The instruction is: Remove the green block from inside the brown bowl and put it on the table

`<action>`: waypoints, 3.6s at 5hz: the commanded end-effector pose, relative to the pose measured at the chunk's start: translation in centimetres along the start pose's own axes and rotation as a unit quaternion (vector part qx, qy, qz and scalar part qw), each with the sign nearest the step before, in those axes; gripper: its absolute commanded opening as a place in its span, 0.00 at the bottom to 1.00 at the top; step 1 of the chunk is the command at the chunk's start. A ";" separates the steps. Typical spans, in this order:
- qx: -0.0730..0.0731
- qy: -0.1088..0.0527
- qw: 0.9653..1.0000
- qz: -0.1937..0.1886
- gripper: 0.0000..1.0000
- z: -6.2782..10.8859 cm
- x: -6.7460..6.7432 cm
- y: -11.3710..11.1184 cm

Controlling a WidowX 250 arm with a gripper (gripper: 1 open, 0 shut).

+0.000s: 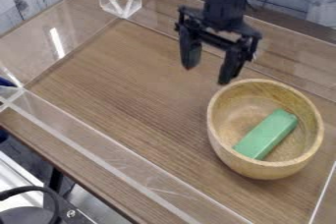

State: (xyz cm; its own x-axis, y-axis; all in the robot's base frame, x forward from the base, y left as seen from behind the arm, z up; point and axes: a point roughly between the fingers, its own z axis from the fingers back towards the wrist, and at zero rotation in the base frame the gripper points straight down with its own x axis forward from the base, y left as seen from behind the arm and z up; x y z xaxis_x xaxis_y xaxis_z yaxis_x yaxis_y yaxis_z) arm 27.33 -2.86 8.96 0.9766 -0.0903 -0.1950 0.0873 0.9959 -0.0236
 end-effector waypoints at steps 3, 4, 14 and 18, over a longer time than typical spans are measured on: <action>-0.002 -0.051 0.996 -0.068 1.00 0.8 1.0 -4.7; -0.004 -0.050 0.996 -0.078 1.00 0.2 1.5 -5.7; 0.006 -0.143 0.984 -0.109 1.00 2.6 1.3 -7.6; -0.006 -0.151 0.983 -0.108 1.00 1.7 1.8 -7.5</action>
State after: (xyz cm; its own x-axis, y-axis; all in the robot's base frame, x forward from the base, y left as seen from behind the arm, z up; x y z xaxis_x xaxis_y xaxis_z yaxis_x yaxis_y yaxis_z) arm 28.00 -10.38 7.08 0.9544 -0.2986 0.0008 0.2984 0.9535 -0.0414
